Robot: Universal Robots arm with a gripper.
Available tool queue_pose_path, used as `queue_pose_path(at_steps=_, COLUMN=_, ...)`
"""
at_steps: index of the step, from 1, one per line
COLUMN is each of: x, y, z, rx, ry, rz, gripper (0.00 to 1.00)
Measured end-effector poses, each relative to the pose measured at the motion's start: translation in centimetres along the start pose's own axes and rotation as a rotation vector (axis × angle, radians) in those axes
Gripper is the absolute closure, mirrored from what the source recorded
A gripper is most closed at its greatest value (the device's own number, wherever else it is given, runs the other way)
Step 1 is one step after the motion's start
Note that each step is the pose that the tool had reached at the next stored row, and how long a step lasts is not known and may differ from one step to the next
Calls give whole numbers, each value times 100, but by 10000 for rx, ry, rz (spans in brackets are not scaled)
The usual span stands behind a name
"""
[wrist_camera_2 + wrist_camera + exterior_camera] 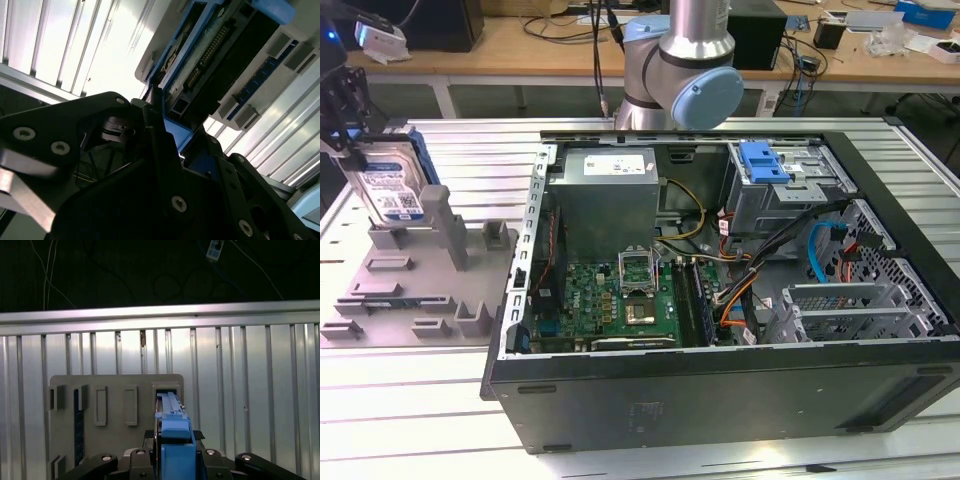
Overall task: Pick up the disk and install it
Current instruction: 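Pick up the disk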
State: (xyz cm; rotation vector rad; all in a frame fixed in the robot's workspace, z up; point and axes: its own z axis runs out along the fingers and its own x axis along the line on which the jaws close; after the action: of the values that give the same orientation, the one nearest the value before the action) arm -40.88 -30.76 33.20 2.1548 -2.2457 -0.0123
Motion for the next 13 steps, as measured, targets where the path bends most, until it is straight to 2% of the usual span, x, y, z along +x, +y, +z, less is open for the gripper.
queue_pose_path(at_steps=13, x=3, y=3, z=-209, rx=1, ry=1, rz=-1, gripper=63)
